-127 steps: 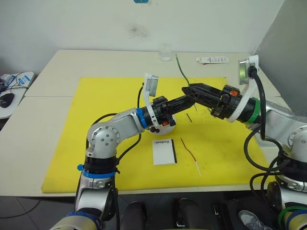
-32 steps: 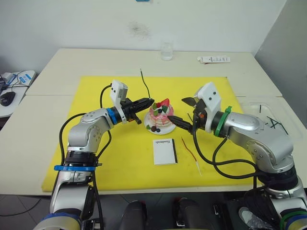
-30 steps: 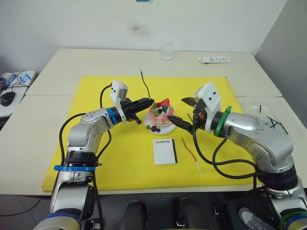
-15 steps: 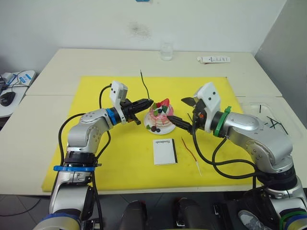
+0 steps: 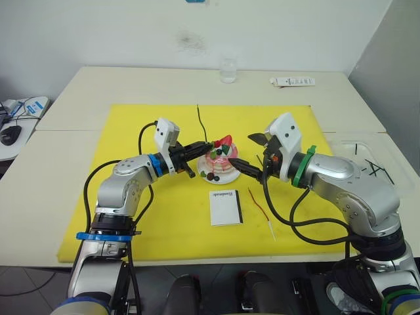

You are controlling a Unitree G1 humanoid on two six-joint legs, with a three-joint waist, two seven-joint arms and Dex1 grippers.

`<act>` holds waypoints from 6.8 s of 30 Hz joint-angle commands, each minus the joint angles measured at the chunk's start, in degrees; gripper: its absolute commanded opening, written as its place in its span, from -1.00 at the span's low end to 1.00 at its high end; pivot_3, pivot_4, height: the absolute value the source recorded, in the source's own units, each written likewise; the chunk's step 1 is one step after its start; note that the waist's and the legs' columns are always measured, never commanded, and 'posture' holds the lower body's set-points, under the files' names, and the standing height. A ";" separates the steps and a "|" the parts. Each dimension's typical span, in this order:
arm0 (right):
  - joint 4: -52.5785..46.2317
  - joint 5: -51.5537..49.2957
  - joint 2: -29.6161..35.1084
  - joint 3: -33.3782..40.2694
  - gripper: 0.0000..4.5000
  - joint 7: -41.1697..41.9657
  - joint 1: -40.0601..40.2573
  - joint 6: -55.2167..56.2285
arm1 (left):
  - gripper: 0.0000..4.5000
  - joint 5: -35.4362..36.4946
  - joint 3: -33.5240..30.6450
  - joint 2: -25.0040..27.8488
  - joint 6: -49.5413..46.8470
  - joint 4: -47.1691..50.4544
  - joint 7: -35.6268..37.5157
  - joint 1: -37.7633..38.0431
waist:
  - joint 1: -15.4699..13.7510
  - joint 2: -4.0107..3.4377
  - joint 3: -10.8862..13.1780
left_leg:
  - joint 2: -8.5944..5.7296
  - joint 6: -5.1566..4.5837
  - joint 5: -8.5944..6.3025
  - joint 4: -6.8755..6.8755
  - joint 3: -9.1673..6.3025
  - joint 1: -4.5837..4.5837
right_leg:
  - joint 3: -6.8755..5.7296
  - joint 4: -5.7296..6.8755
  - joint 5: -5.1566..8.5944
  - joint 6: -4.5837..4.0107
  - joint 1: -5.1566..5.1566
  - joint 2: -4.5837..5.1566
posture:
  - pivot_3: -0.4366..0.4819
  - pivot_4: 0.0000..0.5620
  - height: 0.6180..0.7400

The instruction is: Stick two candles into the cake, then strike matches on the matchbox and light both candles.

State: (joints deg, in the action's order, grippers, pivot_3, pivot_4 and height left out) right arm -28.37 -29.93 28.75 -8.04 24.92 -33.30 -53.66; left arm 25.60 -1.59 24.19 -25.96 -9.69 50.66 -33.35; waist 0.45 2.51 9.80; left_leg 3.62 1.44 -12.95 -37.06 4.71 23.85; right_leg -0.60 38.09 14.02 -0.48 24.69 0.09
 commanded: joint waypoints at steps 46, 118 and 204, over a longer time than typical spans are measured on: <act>0.48 2.16 -1.00 1.28 1.00 2.00 -2.48 1.11 | -0.38 -0.79 -1.62 2.15 1.97 4.67 0.14 -0.35 | 0.01 0.00 0.00 | 0.00 0.00 0.00 -0.02 -0.01 0.00 | -0.01 0.03 -0.01 -0.01 0.00 -0.01 | -0.05 -0.47 1.00; -10.33 -6.39 19.46 6.92 1.00 12.72 19.01 -8.21 | 0.57 9.74 1.39 18.77 -0.77 41.92 11.07 21.41 | -0.29 0.01 -0.04 | -0.03 0.00 0.00 -0.06 -0.02 -0.14 | 0.02 0.02 0.00 0.00 -0.14 0.00 | -0.05 -0.47 1.00; 20.34 20.70 46.89 18.91 -0.10 48.29 41.29 34.46 | 0.59 6.80 8.98 12.46 4.70 42.45 7.03 22.01 | -0.29 -0.08 -0.06 | -0.05 0.01 -0.01 0.07 0.02 -1.02 | 0.06 -0.07 0.14 -0.16 -0.93 0.02 | -0.05 -0.47 1.00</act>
State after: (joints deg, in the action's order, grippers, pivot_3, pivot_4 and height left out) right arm -6.41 -9.43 74.37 10.37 72.80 9.14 -17.02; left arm 32.35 7.12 37.21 -21.86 31.04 58.03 -10.87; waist 0.16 2.43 9.73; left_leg 3.58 1.45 -12.96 -36.99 4.73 22.82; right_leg -0.55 38.02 14.16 -0.64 23.75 0.11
